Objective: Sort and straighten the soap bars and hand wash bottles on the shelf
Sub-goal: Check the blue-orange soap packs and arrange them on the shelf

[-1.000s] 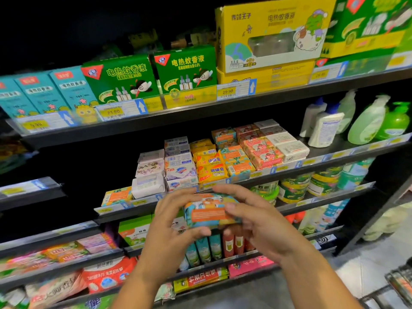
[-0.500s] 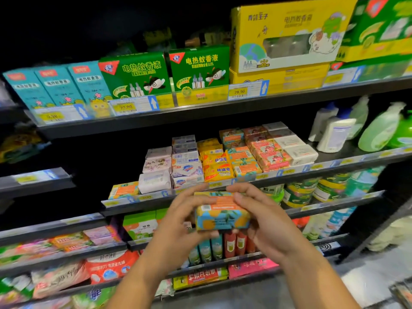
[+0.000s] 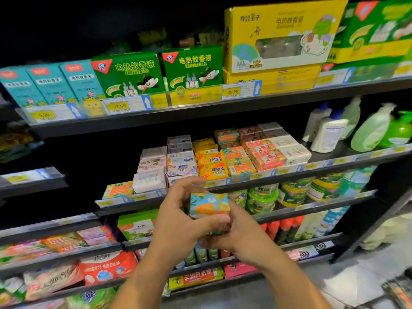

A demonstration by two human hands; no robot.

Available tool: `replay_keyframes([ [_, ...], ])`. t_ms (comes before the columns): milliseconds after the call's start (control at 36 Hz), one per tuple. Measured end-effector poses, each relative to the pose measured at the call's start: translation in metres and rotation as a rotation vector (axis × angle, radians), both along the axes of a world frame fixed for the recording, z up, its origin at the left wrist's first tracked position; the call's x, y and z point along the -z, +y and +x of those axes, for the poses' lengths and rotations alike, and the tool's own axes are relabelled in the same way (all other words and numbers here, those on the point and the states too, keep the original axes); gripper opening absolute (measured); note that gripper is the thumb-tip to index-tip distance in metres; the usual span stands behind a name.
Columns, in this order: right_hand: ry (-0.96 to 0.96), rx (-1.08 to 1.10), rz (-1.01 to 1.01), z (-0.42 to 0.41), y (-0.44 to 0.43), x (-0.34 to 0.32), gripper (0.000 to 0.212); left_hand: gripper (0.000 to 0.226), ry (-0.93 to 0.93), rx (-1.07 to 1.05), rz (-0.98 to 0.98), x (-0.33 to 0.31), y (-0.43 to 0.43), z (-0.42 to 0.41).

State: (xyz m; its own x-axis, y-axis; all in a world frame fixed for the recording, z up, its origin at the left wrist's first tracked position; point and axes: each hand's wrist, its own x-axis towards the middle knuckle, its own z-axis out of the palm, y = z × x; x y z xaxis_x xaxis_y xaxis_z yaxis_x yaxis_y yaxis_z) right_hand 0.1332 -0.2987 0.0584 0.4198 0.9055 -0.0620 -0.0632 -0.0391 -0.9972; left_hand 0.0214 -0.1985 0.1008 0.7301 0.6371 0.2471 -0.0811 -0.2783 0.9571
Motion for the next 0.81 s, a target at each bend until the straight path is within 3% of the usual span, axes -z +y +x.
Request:
replay_keyframes([
  [167,-0.038,0.148,0.056,0.024,-0.018,-0.002,0.072,0.065,-0.003,-0.043,-0.025,0.007,0.018,-0.009],
  [278,-0.029,0.25,0.196,0.033,-0.023,-0.014,0.077,0.076,0.132,-0.002,0.024,0.017,0.027,-0.011],
  [361,-0.095,0.276,0.25,0.025,-0.014,-0.023,0.076,0.072,0.213,0.003,0.08,0.026,0.022,-0.006],
  [500,-0.27,0.198,0.174,0.007,0.002,-0.022,0.075,0.071,0.234,0.108,-0.083,0.042,0.023,0.003],
  [583,-0.332,0.222,0.111,0.012,0.004,-0.022,0.07,0.071,0.218,0.065,-0.215,0.049,0.027,-0.001],
  [694,-0.261,0.268,0.073,0.03,0.004,-0.023,0.058,0.07,0.091,-0.039,-0.38,0.044,0.037,-0.008],
  [806,-0.061,0.208,0.013,0.033,0.015,-0.024,0.05,0.052,-0.129,-0.076,-0.724,0.033,0.047,-0.003],
])
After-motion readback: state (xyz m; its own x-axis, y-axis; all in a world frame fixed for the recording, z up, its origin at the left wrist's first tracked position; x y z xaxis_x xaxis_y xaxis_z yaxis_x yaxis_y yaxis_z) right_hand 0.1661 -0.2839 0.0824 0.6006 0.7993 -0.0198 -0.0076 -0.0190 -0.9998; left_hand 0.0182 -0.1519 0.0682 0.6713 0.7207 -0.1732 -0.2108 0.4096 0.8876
